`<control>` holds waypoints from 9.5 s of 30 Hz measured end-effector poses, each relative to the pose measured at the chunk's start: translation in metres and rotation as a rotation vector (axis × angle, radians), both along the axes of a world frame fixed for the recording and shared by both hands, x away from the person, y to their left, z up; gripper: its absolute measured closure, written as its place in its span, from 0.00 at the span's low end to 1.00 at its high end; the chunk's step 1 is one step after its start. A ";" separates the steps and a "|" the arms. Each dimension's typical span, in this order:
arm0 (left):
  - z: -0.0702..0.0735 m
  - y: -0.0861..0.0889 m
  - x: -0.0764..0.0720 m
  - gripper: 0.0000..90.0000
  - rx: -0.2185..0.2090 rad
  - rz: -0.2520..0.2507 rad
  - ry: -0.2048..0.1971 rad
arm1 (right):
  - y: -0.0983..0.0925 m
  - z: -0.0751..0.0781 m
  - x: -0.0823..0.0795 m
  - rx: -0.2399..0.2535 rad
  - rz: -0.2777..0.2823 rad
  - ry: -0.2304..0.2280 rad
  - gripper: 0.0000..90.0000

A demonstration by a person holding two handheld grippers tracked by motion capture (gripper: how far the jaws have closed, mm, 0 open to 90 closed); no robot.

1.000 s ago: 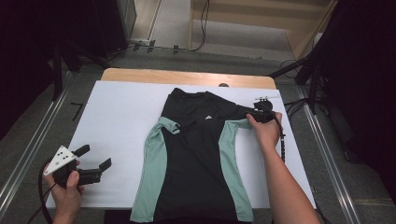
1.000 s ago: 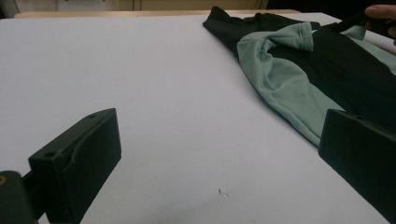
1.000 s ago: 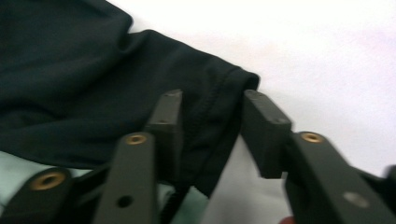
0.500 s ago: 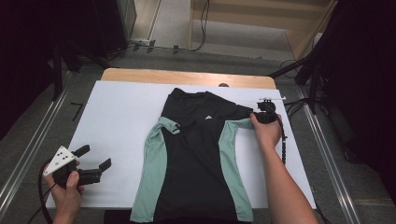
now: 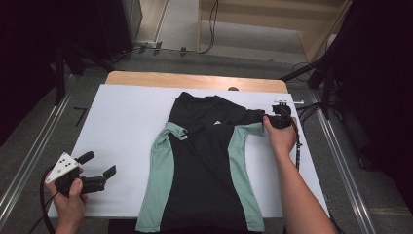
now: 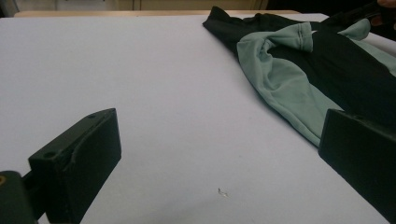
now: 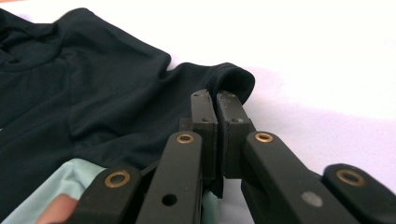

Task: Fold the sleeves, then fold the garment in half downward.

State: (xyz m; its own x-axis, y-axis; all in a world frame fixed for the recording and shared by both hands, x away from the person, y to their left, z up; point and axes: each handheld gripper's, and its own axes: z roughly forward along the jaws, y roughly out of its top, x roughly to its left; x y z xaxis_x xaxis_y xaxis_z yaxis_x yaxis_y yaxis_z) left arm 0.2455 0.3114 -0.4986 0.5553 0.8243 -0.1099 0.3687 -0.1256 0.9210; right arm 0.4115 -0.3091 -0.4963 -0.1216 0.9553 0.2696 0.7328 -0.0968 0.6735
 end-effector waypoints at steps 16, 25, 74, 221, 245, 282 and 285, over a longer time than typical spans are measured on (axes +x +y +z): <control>0.000 0.000 0.000 0.00 -0.001 0.000 -0.002 | 0.016 0.022 -0.008 0.028 0.056 -0.062 0.95; 0.000 0.000 0.000 0.00 -0.001 0.001 -0.001 | 0.027 0.034 -0.009 0.036 0.100 -0.083 0.95; 0.000 -0.001 0.000 0.00 0.000 -0.002 -0.004 | 0.083 0.056 -0.009 0.033 0.219 -0.110 0.95; 0.001 -0.002 0.000 0.00 0.011 0.000 -0.013 | 0.016 0.024 -0.136 -0.024 0.226 -0.399 0.00; 0.013 -0.007 -0.001 0.00 0.017 -0.004 -0.043 | -0.010 0.011 -0.188 -0.021 0.177 -0.458 0.00; 0.062 -0.076 0.049 0.00 0.024 -0.181 -0.088 | -0.045 -0.020 -0.208 0.019 0.183 -0.471 0.00; 0.064 -0.082 0.055 0.00 0.024 -0.180 -0.087 | -0.044 -0.021 -0.209 0.012 0.193 -0.472 0.00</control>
